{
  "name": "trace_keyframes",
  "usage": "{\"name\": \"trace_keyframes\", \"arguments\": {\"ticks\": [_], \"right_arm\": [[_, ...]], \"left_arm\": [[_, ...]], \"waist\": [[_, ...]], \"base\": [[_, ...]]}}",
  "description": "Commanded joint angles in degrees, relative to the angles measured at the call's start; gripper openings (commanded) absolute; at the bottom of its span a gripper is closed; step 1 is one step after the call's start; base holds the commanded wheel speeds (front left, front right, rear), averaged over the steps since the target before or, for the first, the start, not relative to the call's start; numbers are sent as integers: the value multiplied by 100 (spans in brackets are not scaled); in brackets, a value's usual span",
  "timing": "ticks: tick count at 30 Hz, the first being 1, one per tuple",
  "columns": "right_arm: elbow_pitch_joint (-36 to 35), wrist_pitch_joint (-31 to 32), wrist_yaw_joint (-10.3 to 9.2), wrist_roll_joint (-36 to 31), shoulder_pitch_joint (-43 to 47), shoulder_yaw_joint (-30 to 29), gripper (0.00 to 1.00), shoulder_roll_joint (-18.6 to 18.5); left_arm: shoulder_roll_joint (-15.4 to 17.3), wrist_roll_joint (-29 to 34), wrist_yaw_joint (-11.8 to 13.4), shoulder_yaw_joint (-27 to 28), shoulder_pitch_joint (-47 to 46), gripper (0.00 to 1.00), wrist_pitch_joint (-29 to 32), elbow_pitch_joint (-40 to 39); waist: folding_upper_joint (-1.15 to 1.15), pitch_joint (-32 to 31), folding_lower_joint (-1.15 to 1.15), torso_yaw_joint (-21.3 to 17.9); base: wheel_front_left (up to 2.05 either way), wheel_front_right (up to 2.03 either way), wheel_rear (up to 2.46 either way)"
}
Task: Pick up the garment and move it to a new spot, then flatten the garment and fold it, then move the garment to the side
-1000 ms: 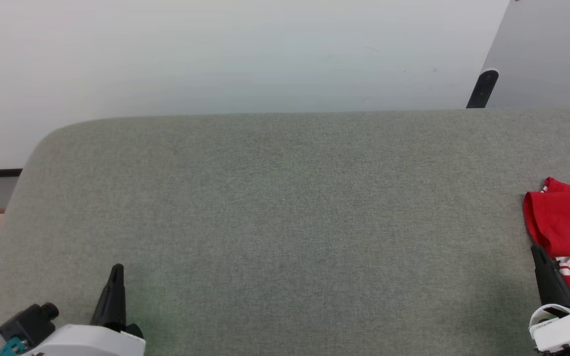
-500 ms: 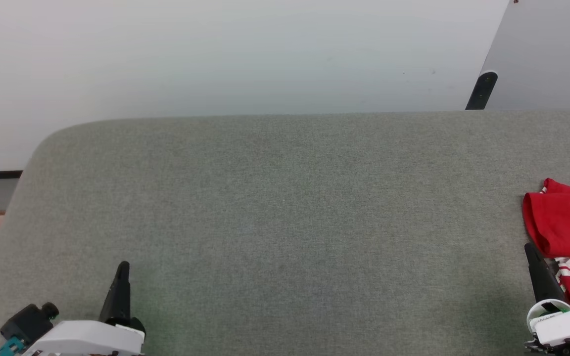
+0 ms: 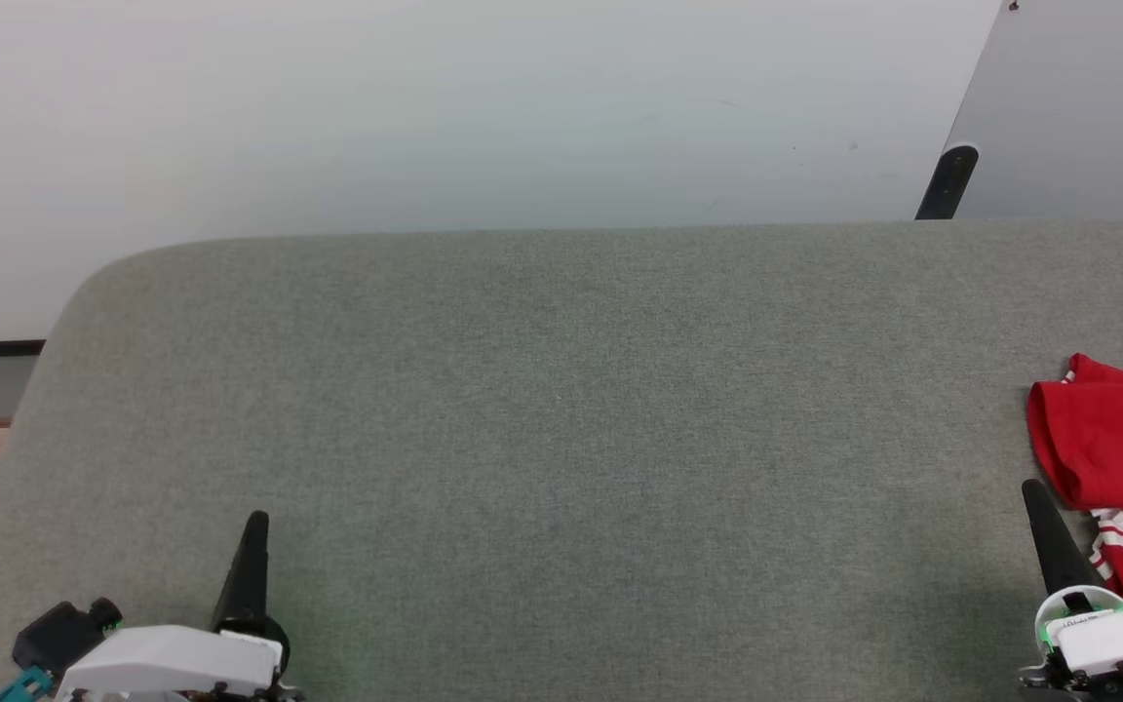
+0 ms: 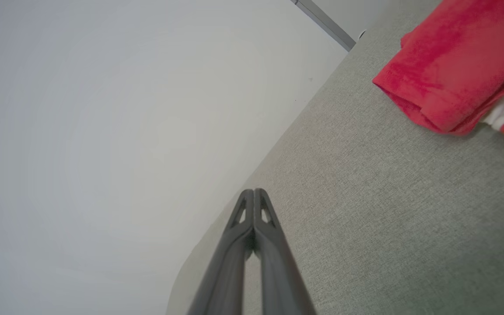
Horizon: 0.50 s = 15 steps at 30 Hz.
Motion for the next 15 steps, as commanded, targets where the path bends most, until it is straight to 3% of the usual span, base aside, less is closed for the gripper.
{"name": "trace_keyframes", "arguments": {"ticks": [1,15], "right_arm": [[-27,8,-3,140,-132,-36,0,-5],[114,89,-4,824,-195,-47,0,110]], "left_arm": [[15,-127,-46,40,-120,0,28,-48],[-111,-800,-69,100,-169,0,244,-16]], "waist": [[0,-2,0,0],[0,-30,0,-4]], "base": [[0,0,0],[0,0,0]]}}
